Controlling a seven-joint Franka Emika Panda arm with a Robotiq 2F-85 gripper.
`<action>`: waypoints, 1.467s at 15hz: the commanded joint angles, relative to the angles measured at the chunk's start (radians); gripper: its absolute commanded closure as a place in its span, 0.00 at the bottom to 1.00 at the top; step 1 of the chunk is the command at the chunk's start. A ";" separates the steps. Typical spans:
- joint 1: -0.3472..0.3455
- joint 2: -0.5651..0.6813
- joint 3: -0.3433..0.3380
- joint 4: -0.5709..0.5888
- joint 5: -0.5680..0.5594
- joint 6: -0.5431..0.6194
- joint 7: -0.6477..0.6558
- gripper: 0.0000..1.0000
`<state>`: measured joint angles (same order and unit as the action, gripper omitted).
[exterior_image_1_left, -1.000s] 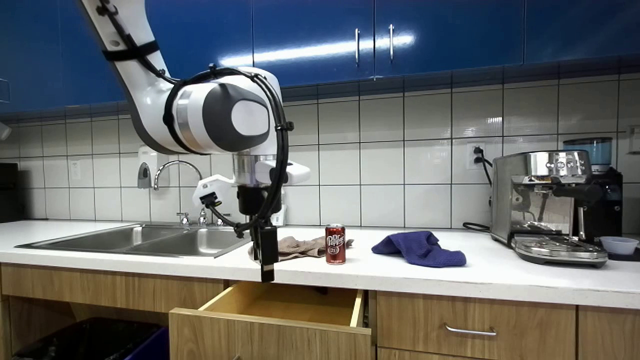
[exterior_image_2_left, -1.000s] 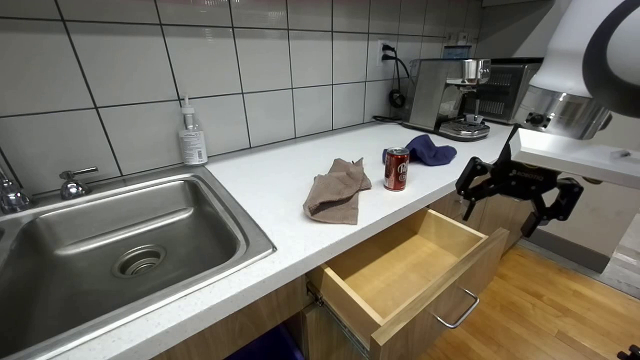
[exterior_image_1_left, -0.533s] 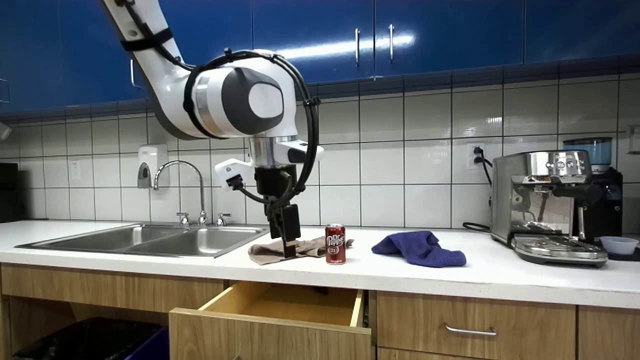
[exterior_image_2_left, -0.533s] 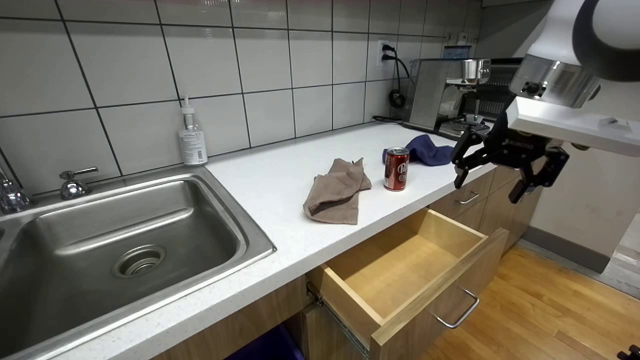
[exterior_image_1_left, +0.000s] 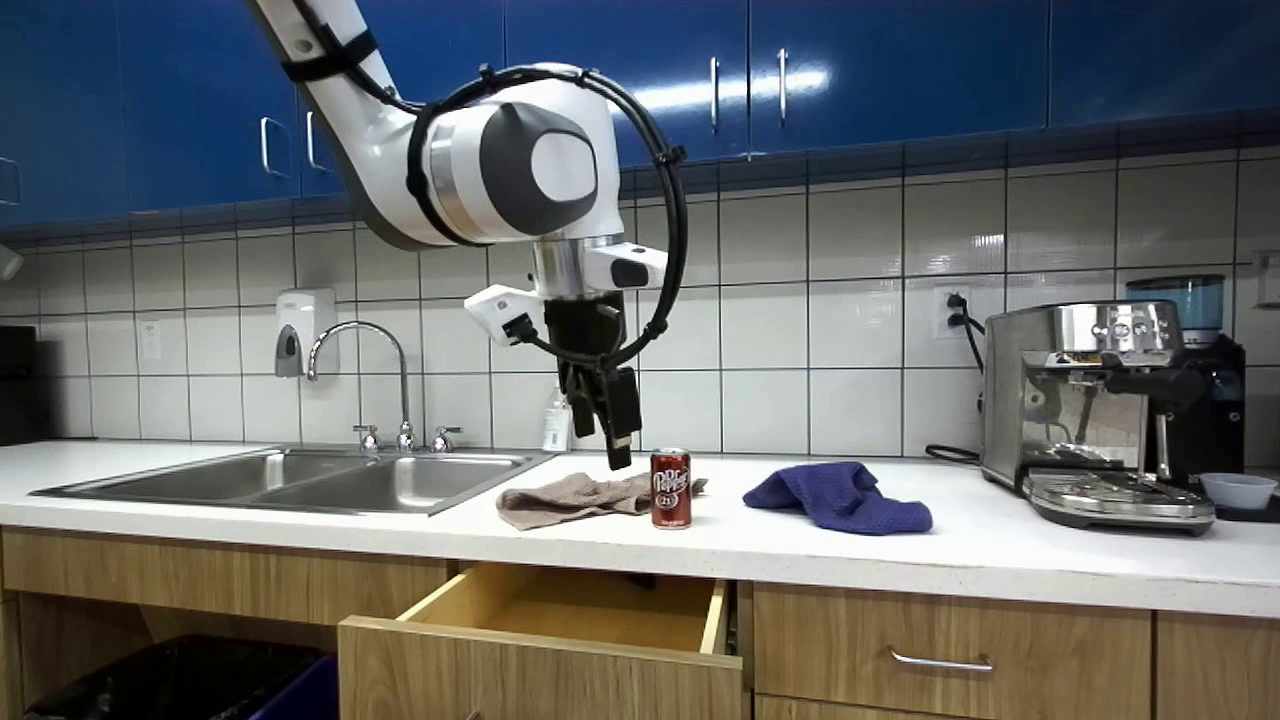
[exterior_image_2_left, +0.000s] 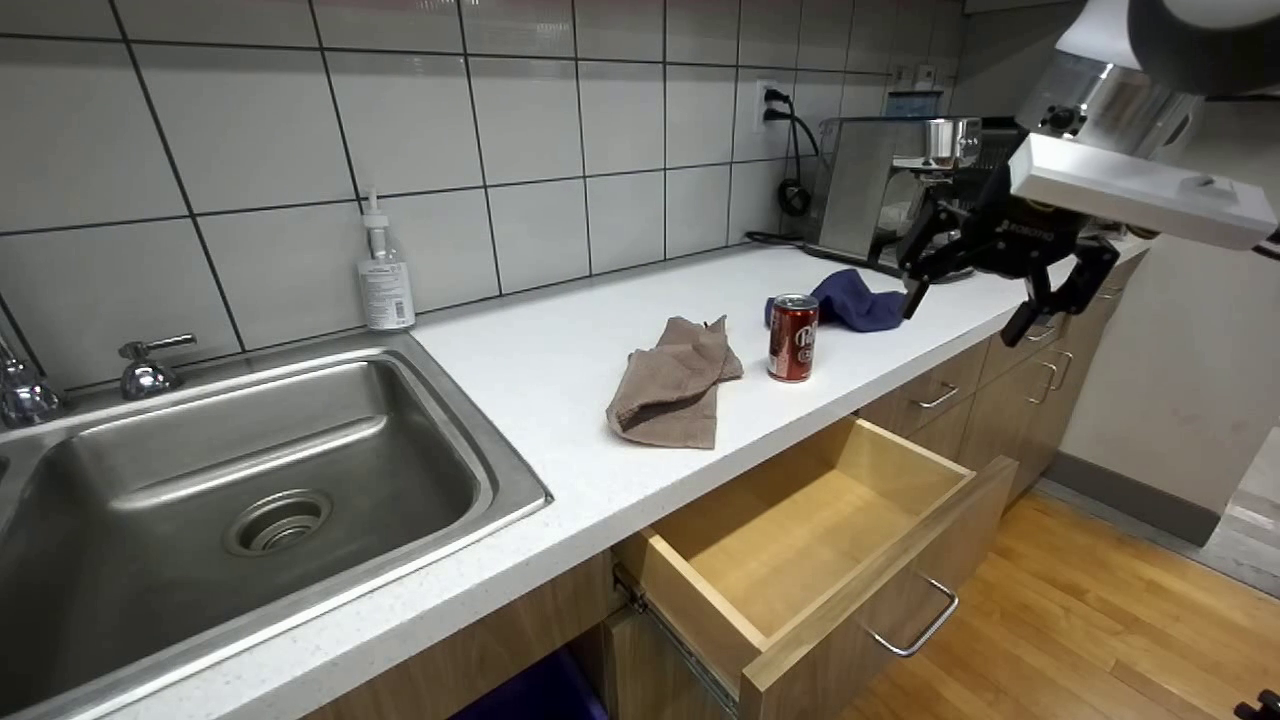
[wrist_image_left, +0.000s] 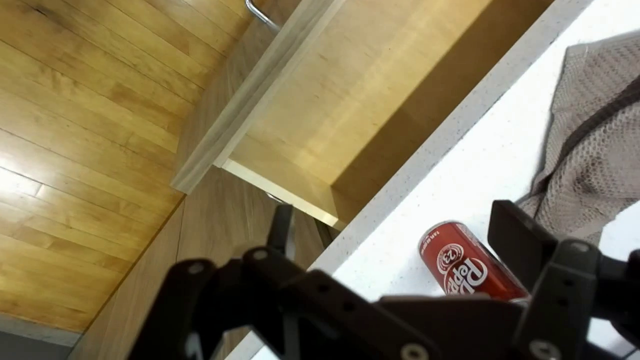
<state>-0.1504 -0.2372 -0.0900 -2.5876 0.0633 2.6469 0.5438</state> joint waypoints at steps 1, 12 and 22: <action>-0.031 0.042 0.008 0.085 -0.021 -0.049 -0.045 0.00; -0.022 0.233 -0.044 0.307 -0.011 -0.078 -0.134 0.00; -0.002 0.391 -0.062 0.522 -0.013 -0.131 -0.157 0.00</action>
<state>-0.1652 0.1003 -0.1431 -2.1578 0.0611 2.5748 0.4065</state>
